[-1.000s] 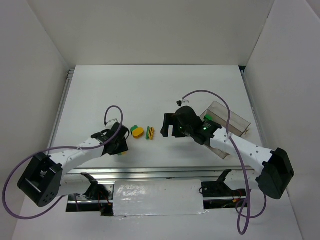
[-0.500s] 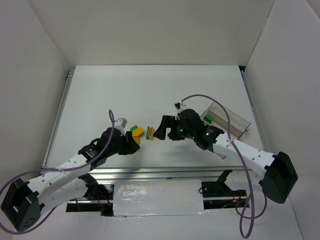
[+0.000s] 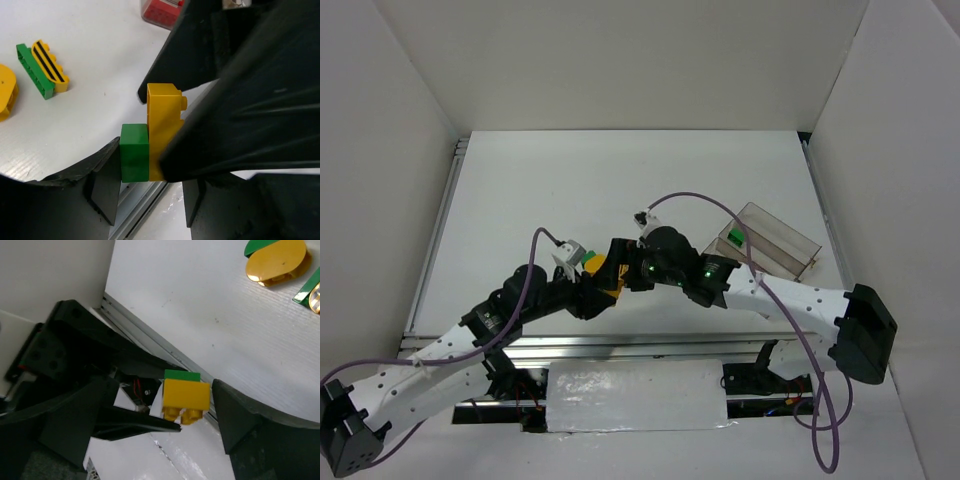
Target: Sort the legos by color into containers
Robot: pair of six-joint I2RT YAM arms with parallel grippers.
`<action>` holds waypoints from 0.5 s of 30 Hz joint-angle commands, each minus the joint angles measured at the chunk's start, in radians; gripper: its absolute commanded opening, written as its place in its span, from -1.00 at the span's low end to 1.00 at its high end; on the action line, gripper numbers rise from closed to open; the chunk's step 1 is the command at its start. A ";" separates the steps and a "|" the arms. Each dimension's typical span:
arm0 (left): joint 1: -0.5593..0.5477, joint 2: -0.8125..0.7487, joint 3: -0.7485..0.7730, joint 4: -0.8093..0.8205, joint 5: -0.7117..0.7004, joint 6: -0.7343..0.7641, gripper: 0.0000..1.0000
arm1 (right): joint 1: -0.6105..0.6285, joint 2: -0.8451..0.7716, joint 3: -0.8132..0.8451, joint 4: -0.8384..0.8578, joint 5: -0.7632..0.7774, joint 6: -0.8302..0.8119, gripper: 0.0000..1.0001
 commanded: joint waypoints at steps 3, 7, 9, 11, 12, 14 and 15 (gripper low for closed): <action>-0.020 -0.011 0.067 0.023 -0.030 0.053 -1.00 | 0.056 0.045 0.048 -0.007 0.061 0.016 0.70; -0.025 -0.026 0.075 0.020 -0.051 0.053 -1.00 | 0.062 0.057 0.046 -0.036 0.100 0.016 0.35; -0.025 -0.030 0.080 0.017 -0.051 0.054 -1.00 | 0.062 0.052 0.040 -0.034 0.105 0.018 -0.05; -0.026 -0.030 0.084 0.011 -0.065 0.056 -1.00 | 0.064 0.043 0.036 -0.028 0.102 0.018 -0.64; -0.026 -0.031 0.087 0.003 -0.077 0.056 -1.00 | 0.062 0.038 0.036 -0.031 0.102 0.018 -1.00; -0.026 -0.034 0.089 0.000 -0.091 0.054 -1.00 | 0.062 0.034 0.036 -0.024 0.091 0.013 -1.00; -0.026 -0.036 0.092 0.000 -0.094 0.053 -0.96 | 0.062 0.023 0.027 -0.010 0.081 0.006 -1.00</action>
